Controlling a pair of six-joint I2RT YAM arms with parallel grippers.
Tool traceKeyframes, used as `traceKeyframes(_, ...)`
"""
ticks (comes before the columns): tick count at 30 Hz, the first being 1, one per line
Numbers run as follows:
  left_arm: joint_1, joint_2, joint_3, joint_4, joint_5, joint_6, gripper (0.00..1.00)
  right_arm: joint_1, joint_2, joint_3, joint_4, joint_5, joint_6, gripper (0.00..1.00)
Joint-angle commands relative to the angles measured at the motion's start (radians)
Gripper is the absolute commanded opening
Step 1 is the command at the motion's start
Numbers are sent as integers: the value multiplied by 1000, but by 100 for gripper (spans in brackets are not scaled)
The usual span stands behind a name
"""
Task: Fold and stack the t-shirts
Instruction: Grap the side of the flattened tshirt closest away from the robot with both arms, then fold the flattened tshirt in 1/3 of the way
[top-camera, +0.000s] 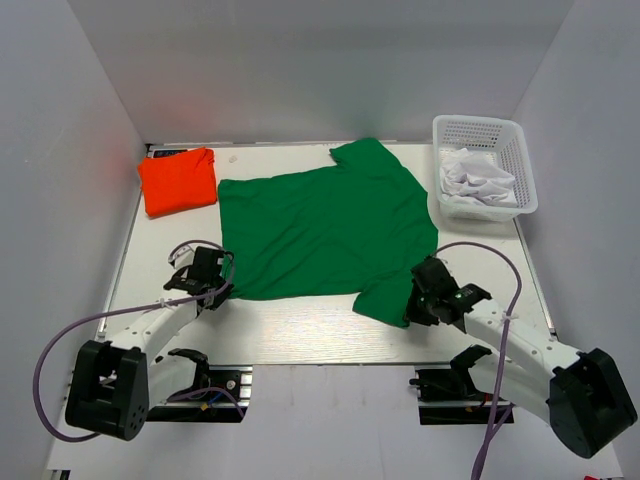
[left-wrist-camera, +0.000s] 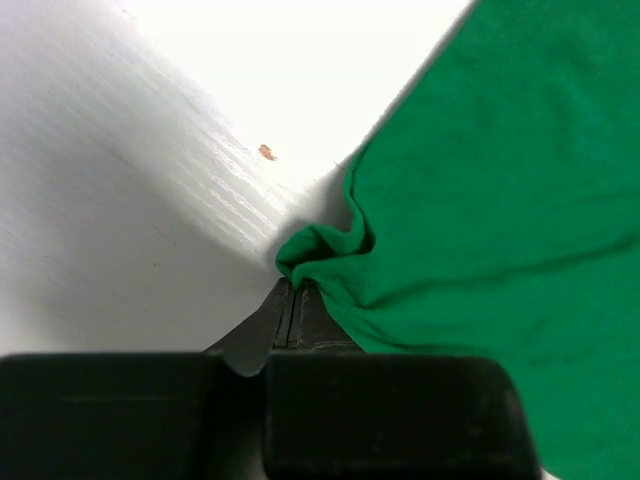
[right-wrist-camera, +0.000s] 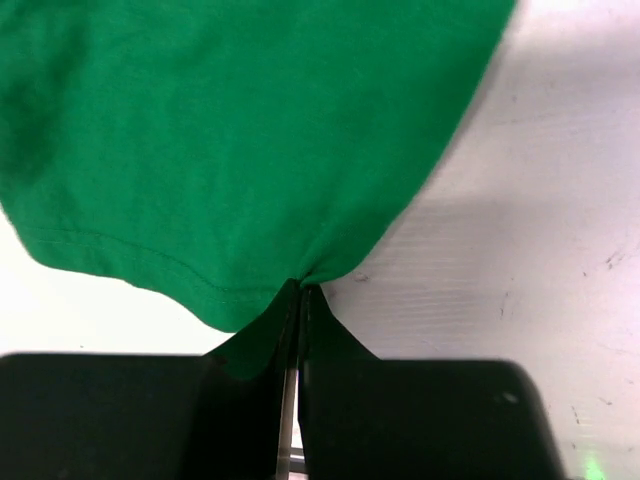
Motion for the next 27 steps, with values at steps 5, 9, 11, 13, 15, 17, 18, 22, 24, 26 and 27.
traceKeyframes(5,-4,-129,-7,37,80,45,0,1,-77,83,73,39,-78,0)
traceKeyframes(9,-4,-140,39,46,81,54,0,-3,-89,166,142,36,-108,0)
traceKeyframes(11,5,-140,62,55,72,65,0,-4,-78,201,184,92,-147,0)
traceKeyframes(13,5,-113,90,65,72,97,0,-7,-68,233,227,166,-156,0)
traceKeyframes(15,5,-87,133,77,52,107,0,-7,-61,261,281,239,-173,0)
traceKeyframes(17,5,-44,159,66,41,107,0,-12,-37,278,320,299,-187,0)
traceKeyframes(18,5,-30,173,66,41,107,0,-18,-28,311,320,312,-193,0)
traceKeyframes(22,5,28,229,66,-14,107,0,-29,35,371,343,369,-237,0)
traceKeyframes(24,15,53,251,55,-23,107,0,-36,76,402,352,385,-253,0)
traceKeyframes(26,15,87,272,55,-24,107,0,-50,115,439,381,404,-274,0)
traceKeyframes(27,15,96,285,66,-33,107,0,-56,124,446,393,408,-282,0)
